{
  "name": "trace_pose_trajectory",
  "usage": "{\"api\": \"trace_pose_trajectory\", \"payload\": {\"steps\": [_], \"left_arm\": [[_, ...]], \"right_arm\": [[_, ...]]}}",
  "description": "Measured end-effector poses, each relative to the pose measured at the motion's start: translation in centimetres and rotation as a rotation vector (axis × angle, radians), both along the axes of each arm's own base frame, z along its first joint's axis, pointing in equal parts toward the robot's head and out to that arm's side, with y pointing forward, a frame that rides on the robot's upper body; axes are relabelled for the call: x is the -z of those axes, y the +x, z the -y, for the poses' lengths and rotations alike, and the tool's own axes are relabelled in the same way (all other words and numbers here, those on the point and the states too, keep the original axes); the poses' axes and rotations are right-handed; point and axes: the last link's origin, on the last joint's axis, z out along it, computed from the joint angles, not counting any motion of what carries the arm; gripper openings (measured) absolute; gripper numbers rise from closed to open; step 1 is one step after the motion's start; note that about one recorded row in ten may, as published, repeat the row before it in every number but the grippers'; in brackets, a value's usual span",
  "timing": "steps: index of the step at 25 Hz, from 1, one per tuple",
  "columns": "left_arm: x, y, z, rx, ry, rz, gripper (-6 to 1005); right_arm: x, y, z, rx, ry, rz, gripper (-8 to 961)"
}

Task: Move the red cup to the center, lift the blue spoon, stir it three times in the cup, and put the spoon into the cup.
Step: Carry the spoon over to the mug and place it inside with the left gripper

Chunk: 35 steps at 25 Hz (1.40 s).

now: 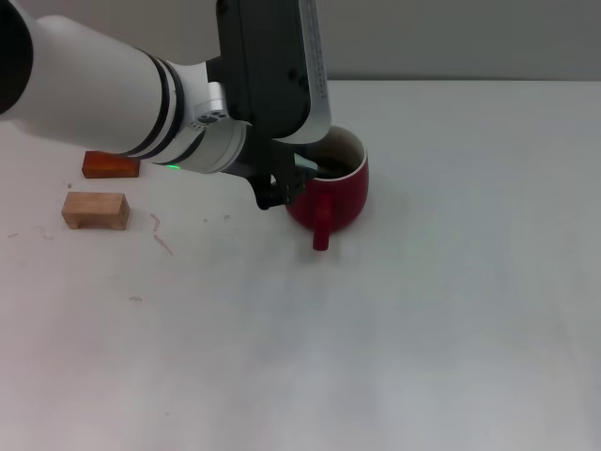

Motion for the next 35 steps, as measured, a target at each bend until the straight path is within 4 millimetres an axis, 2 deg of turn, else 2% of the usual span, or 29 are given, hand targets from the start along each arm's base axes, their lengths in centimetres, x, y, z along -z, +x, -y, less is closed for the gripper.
{"api": "trace_pose_trajectory", "payload": {"steps": [9,13,21,31,35], "left_arm": [[-1.5,-1.2,-0.8,-0.041,0.051,0.01,180],[-1.3,-1.2,-1.4,-0.037,0.057,0.0,180],[-0.8,-1.3,-1.5,-0.044,0.05,-0.007,179],[-0.8,-1.2,-1.6,-0.035,0.066,0.008,259],[-1.1,-0.5,-1.7,-0.009,0.089,0.032,280]], "right_arm": [[0.1,-0.1,0.0,-0.003,-0.006,0.001,826],[0.1,0.0,0.0,-0.002,-0.006,0.0,825],[0.1,-0.1,0.0,-0.003,-0.007,0.0,825],[0.1,-0.1,0.0,-0.004,-0.008,0.0,826],[0.1,-0.1,0.0,-0.003,-0.007,0.0,825]]}}
